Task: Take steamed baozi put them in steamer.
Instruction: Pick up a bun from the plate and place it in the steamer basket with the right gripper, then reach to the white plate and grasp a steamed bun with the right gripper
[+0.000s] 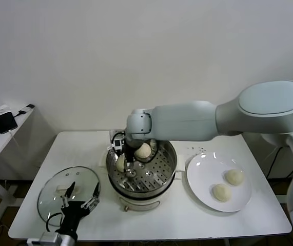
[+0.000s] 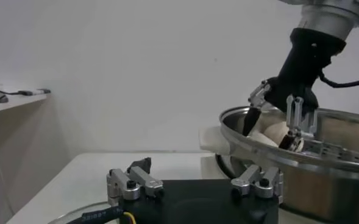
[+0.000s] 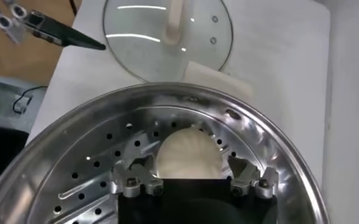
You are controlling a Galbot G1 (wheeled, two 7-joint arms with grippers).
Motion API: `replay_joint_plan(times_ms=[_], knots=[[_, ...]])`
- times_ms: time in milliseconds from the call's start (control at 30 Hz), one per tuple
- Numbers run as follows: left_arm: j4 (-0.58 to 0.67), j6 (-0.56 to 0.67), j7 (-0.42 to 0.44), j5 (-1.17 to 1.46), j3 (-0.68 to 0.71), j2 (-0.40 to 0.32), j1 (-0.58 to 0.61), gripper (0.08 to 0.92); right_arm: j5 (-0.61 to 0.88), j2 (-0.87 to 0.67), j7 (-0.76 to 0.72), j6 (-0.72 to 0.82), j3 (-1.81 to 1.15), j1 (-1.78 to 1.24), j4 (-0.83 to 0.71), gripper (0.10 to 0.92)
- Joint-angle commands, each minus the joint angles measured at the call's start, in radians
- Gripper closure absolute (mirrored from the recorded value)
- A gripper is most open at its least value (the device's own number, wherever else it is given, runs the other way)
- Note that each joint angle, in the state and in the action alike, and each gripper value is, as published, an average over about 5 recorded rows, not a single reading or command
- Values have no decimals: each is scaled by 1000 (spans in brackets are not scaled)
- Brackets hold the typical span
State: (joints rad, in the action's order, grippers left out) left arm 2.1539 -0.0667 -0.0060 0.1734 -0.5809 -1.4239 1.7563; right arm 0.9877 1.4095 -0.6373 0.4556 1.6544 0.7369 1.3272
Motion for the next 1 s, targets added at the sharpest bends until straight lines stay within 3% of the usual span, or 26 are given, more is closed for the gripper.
replay_joint_plan(times_ms=[33, 267, 533, 800, 1000], knots=[[-1, -3, 1, 1, 2, 0, -5, 177, -34, -147, -170, -130, 42, 167, 70, 203], [-6, -9, 1, 11, -3, 5, -16, 177, -95, -484, -335, -233, 194, 412, 173, 203], [-31, -6, 0, 20, -10, 12, -33, 177, -379, -789, -346, -300, 477, 469, 275, 203], [-48, -7, 1, 19, -11, 13, -43, 177, -555, -909, -239, -224, 397, 207, 293, 202], [-52, -7, 0, 17, -12, 14, -38, 177, -592, -918, -168, -160, 272, 34, 280, 203]])
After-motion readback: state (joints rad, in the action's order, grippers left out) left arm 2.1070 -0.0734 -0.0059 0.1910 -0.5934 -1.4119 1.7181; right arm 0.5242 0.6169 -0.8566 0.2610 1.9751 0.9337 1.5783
